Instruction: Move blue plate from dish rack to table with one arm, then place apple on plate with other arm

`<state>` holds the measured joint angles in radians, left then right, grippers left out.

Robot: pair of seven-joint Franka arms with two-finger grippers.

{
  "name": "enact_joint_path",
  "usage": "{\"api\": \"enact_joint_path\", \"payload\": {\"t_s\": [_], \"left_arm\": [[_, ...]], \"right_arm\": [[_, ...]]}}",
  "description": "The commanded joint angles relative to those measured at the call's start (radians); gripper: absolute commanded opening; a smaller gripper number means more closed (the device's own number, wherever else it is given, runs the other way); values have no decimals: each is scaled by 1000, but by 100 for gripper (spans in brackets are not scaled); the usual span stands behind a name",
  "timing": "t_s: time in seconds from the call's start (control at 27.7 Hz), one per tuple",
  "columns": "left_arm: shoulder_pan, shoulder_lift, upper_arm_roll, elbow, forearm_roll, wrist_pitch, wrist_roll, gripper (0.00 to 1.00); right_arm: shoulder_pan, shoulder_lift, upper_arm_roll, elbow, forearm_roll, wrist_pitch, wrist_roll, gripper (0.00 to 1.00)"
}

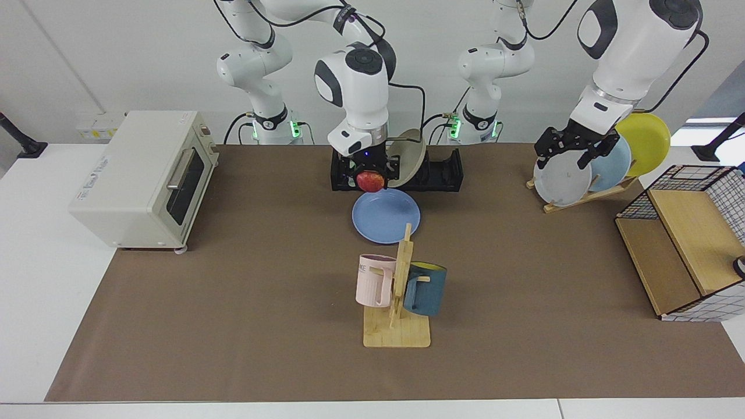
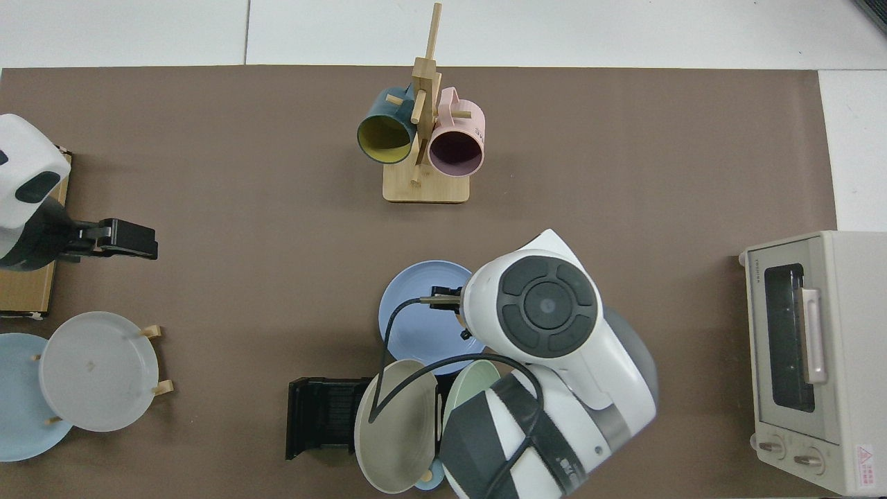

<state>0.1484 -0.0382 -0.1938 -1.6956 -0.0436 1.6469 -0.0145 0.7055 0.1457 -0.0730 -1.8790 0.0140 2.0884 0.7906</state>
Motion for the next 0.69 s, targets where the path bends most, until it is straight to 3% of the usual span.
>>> {"api": "enact_joint_path", "payload": {"t_s": [0.0, 0.33, 0.65], "left_arm": [[-20, 9, 14, 19, 27, -29, 7, 100], [-20, 6, 14, 14, 27, -29, 7, 100], [-20, 6, 14, 14, 27, -29, 5, 100]], "right_arm": [[43, 84, -5, -2, 9, 84, 73, 0], [57, 186, -5, -18, 7, 232, 99, 0], [49, 235, -5, -22, 9, 277, 101, 0]]}}
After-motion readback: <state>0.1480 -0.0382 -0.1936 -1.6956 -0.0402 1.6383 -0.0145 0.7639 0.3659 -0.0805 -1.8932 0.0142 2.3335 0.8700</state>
